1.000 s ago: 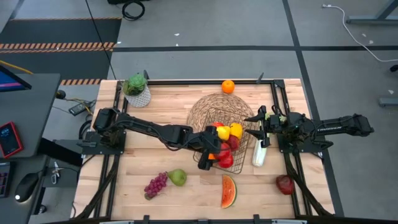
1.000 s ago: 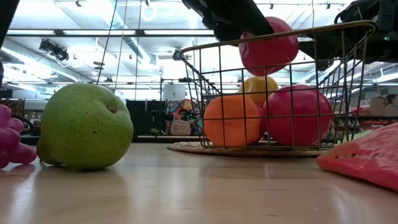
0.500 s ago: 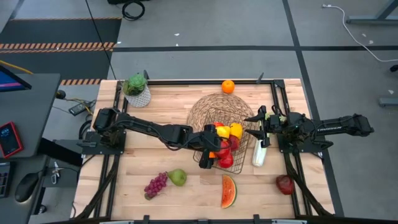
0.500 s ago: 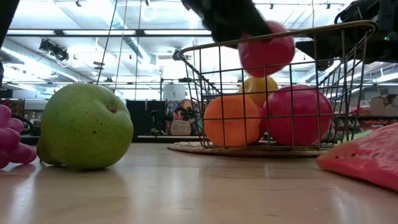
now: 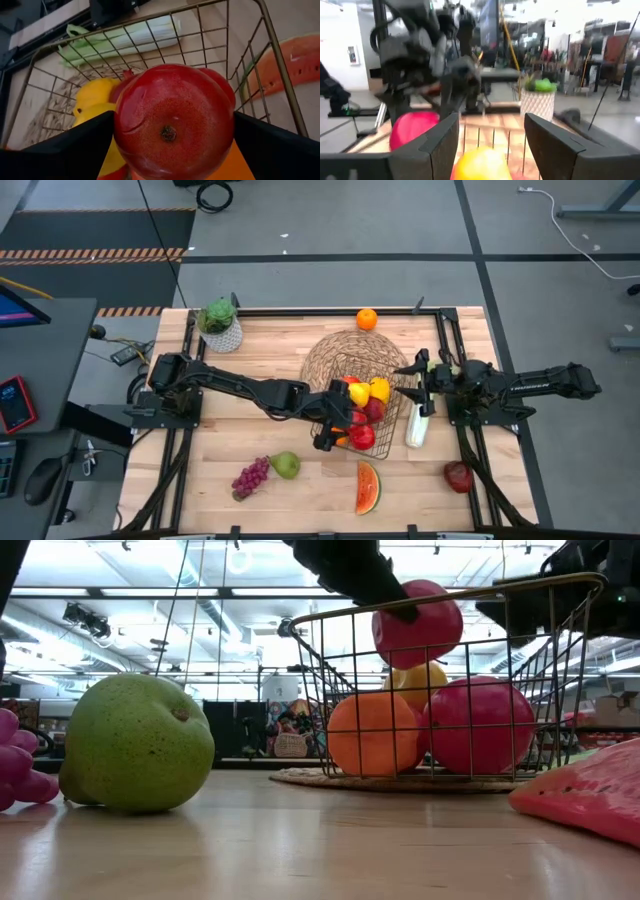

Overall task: Build produce basket
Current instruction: Put the red apple into the wire basket

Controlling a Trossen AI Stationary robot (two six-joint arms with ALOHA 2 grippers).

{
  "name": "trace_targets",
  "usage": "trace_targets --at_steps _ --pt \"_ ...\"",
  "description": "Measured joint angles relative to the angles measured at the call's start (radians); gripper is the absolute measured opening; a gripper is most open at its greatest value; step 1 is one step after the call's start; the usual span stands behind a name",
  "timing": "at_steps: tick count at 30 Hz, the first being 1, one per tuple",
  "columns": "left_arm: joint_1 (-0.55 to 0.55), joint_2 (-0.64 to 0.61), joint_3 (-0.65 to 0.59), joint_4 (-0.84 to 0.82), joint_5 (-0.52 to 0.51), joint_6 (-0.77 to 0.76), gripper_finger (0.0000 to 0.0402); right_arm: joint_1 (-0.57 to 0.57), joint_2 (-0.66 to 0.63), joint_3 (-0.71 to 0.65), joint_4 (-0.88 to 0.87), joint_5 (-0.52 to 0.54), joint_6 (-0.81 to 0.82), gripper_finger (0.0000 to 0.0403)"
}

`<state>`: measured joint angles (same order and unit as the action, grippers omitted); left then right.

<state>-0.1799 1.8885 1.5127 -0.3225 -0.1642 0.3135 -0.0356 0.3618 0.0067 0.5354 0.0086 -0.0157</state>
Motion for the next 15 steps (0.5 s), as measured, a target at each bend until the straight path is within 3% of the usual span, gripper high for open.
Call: trace_targets --at_steps 4,8,11,15 --pt "0.006 0.0 0.0 0.018 -0.022 0.023 0.04 -0.008 -0.001 0.003 0.101 0.04 -0.082 0.0231" --pt "0.021 0.0 0.0 0.064 -0.073 0.048 0.04 -0.017 0.019 0.033 0.074 0.077 0.068 0.0231" --pt "0.034 0.0 0.0 0.141 -0.075 0.046 0.04 -0.004 0.055 0.041 0.042 0.032 0.16 0.0231" --pt "0.053 0.008 0.0 0.209 -0.075 0.024 0.04 0.03 0.091 0.07 0.063 -0.03 0.142 0.0231"
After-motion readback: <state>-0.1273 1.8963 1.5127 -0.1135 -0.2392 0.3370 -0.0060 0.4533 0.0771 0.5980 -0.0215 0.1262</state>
